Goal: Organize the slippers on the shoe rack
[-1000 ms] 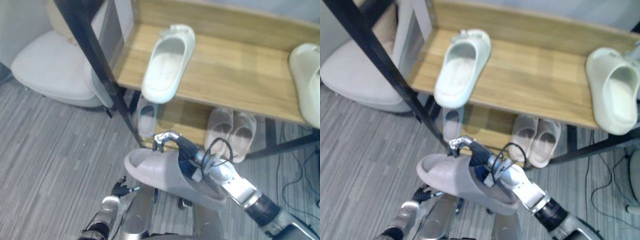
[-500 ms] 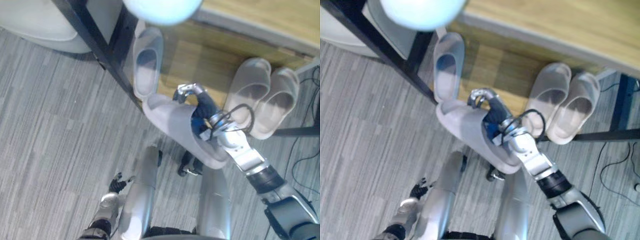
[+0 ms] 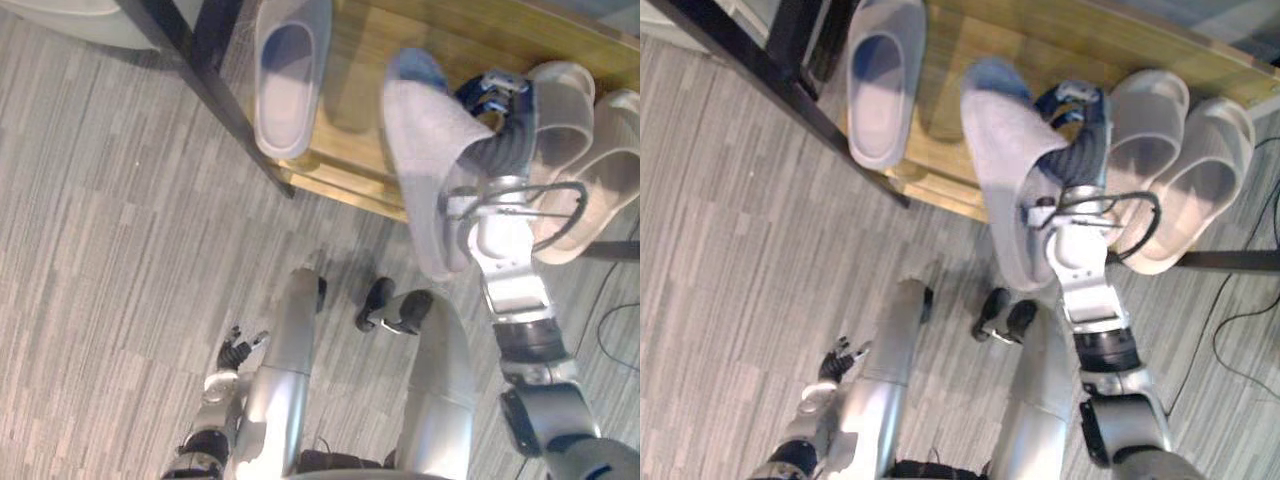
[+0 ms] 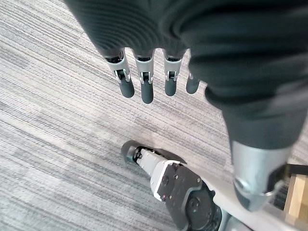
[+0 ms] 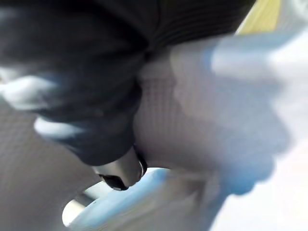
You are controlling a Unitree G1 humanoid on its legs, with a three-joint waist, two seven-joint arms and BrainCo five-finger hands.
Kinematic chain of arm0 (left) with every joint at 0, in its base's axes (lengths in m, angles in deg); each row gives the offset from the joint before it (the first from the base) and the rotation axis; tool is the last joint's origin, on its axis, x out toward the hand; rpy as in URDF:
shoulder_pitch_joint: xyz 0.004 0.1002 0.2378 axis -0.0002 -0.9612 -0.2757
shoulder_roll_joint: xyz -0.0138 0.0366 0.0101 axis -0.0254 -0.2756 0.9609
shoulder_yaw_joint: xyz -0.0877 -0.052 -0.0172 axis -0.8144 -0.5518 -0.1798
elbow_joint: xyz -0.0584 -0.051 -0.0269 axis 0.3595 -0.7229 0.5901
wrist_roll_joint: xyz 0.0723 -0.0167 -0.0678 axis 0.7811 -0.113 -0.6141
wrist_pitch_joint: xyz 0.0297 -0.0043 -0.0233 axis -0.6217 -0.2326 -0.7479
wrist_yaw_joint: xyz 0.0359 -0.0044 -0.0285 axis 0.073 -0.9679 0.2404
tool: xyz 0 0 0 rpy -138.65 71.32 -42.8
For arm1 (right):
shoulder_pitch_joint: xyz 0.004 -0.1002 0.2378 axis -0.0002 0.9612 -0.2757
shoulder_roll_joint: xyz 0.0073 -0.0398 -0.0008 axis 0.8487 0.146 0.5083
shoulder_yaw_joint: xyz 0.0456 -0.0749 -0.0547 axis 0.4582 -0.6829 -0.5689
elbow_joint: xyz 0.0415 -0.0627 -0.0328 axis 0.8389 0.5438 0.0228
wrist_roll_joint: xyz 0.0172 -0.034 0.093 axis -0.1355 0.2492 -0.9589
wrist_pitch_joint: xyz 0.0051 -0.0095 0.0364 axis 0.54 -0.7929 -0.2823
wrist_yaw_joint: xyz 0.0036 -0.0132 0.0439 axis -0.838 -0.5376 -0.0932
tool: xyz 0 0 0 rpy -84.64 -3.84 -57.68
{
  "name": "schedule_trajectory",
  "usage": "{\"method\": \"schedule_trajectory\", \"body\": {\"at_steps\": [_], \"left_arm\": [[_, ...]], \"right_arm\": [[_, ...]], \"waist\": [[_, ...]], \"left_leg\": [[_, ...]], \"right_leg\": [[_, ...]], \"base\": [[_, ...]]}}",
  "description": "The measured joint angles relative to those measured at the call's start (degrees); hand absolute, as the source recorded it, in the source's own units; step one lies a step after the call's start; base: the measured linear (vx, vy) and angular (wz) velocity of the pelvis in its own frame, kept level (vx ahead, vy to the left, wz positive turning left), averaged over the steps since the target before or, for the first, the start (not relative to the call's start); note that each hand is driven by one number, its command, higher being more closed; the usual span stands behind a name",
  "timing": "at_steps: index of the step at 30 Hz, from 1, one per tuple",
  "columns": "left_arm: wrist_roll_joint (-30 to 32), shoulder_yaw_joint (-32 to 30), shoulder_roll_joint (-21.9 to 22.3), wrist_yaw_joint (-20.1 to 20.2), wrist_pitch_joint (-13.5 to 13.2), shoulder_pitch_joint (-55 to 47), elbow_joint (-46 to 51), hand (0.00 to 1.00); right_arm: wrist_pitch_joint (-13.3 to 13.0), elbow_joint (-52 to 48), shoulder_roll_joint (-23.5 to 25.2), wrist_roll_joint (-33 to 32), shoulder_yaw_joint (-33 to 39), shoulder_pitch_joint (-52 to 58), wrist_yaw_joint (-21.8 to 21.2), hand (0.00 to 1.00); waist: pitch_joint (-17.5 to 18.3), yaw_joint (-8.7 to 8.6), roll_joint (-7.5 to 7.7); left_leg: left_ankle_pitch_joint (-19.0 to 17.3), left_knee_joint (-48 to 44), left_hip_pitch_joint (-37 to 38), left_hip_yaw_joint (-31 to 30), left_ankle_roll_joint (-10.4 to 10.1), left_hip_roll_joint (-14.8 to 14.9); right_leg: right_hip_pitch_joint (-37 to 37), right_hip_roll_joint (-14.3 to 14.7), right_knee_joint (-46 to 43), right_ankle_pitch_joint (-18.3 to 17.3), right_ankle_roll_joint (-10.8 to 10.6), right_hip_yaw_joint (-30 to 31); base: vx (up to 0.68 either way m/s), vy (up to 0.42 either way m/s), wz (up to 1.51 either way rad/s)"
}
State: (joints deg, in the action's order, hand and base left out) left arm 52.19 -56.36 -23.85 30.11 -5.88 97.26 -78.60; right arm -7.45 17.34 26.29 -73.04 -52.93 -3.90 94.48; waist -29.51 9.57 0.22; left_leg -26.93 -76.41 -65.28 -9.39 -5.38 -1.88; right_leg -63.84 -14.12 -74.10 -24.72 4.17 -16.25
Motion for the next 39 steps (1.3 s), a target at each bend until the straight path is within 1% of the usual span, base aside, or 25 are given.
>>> {"method": "schedule_trajectory", "body": {"at_steps": [1,2,3,6,9,11,14,15,20,21,24,28,31,35,39], "left_arm": [[-0.01,-0.54,0.17,-0.18,0.01,-0.01,0.38,0.0],[-0.05,-0.96,0.33,-1.1,0.13,-0.04,0.69,0.0],[-0.05,-1.06,0.37,-1.16,0.14,-0.05,0.8,0.0],[-0.08,-2.5,0.92,-1.63,0.16,-0.03,1.0,0.0],[-0.31,-3.03,1.18,-2.35,0.12,0.02,1.16,0.0],[-0.64,-3.07,1.22,-2.54,0.13,0.03,1.21,0.0],[-1.07,-3.17,1.4,-3.57,0.13,0.19,1.33,0.0],[-1.07,-3.17,1.41,-3.59,0.14,0.2,1.33,0.0],[-1.13,-3.13,1.55,-4.71,0.14,1.21,0.79,0.0],[-1.14,-3.05,1.6,-5.0,0.13,1.28,0.67,0.0],[-1.25,-3.0,1.86,-5.81,0.11,1.33,0.65,0.0],[-1.3,-2.91,2.02,-5.81,0.11,1.7,0.67,0.0],[-1.29,-2.9,2.02,-5.81,0.12,1.76,0.61,0.0],[-1.3,-2.9,2.02,-5.78,0.11,1.79,0.65,0.0],[-2.25,-2.92,1.98,-5.72,0.15,1.79,0.69,0.0]], "right_arm": [[0.78,1.04,0.67,0.61,0.68,-0.87,1.01,1.0],[2.23,3.61,1.98,1.98,1.87,-2.47,2.25,1.0],[2.59,4.44,2.18,1.99,2.03,-2.89,2.62,1.0],[5.23,8.93,4.61,2.73,3.33,-5.98,4.47,1.0],[7.33,13.59,5.78,4.19,4.01,-8.92,5.67,1.0],[8.0,15.12,6.17,4.19,4.01,-10.23,6.25,1.0],[8.63,19.66,6.3,4.14,4.13,-14.93,7.74,1.0],[8.69,20.28,6.3,4.12,4.14,-15.54,7.77,0.0],[9.18,25.55,7.14,3.75,6.14,-20.8,9.27,0.0],[9.26,26.6,7.6,2.89,6.07,-21.49,9.96,0.0],[9.49,27.24,8.41,1.31,6.08,-21.63,10.1,0.0],[9.59,27.25,8.67,1.21,5.89,-21.64,10.13,0.0],[9.58,26.99,8.76,-0.49,5.26,-21.63,10.12,0.0],[9.57,26.25,9.05,-0.58,3.93,-21.37,10.0,0.0],[9.25,21.52,10.61,-0.54,3.31,-17.84,9.41,0.0]], "waist": [[0.0,0.0,0.0],[0.01,0.15,-0.01],[0.01,0.23,-0.01],[0.02,0.8,-0.02],[0.1,1.26,-0.01],[0.2,1.42,0.0],[0.52,2.29,0.08],[0.52,2.31,0.08],[0.56,3.3,0.07],[0.94,3.41,-0.02],[2.36,3.69,0.03],[2.54,4.2,0.06],[2.55,4.22,0.06],[2.58,4.21,0.07],[2.59,4.15,0.07]], "left_leg": [[0.07,0.0,-0.23,-0.17,-0.13,-0.04],[0.15,0.0,-0.39,-0.46,-0.27,-0.07],[0.17,0.0,-0.42,-0.54,-0.32,-0.08],[0.32,0.14,-0.75,-0.9,-0.61,-0.16],[0.59,0.46,-0.93,-1.39,-1.12,-0.48],[0.7,0.62,-1.19,-1.71,-1.31,-0.68],[1.26,0.78,-2.24,-2.1,-2.3,-0.86],[1.29,0.78,-2.29,-2.15,-2.34,-0.87],[1.6,1.23,-2.78,-2.65,-2.69,-1.1],[1.65,1.36,-2.98,-2.85,-2.68,-1.25],[1.68,1.39,-3.84,-3.39,-2.72,-1.47],[2.11,1.69,-3.89,-3.82,-3.55,-1.59],[2.22,1.82,-3.85,-4.02,-3.77,-1.55],[2.29,1.95,-3.57,-4.05,-3.89,-1.38],[2.3,2.15,-3.1,-4.01,-3.89,-1.17]], "right_leg": [[-0.14,-0.03,-0.01,0.0,0.0,-0.18],[-0.15,-0.06,-0.01,-0.04,0.08,-0.46],[-0.15,-0.06,-0.02,-0.07,0.12,-0.54],[-0.34,-0.21,-0.11,-0.22,0.4,-0.94],[-0.38,-0.37,-0.14,-0.45,0.54,-1.26],[-0.5,-0.67,-0.15,-0.55,0.72,-1.64],[-1.57,-0.8,-0.32,-0.56,0.74,-1.87],[-1.62,-0.8,-0.32,-0.56,0.74,-1.92],[-2.01,-0.92,-0.28,-0.57,0.76,-2.3],[-2.16,-1.0,-0.26,-0.61,0.83,-2.45],[-2.73,-1.14,-0.27,-0.79,1.14,-2.98],[-2.72,-1.22,-0.28,-0.96,1.46,-3.4],[-2.7,-1.2,-0.28,-1.0,1.54,-3.61],[-2.52,-1.09,-0.24,-1.01,1.54,-3.66],[-2.07,-0.95,0.0,-1.0,1.54,-3.72]], "base": [[-0.02,-0.015,0.05],[-0.02,-0.014,0.05],[-0.02,-0.016,0.06],[-0.01,-0.017,0.05],[0.0,-0.02,0.08],[0.0,-0.015,0.1],[0.0,-0.018,0.06],[0.0,-0.015,0.04],[-0.01,-0.004,0.04],[-0.01,-0.006,0.08],[0.0,-0.003,0.08],[0.0,-0.005,0.04],[0.0,0.0,0.0],[0.0,0.0,0.0],[0.0,0.005,-0.01]]}}
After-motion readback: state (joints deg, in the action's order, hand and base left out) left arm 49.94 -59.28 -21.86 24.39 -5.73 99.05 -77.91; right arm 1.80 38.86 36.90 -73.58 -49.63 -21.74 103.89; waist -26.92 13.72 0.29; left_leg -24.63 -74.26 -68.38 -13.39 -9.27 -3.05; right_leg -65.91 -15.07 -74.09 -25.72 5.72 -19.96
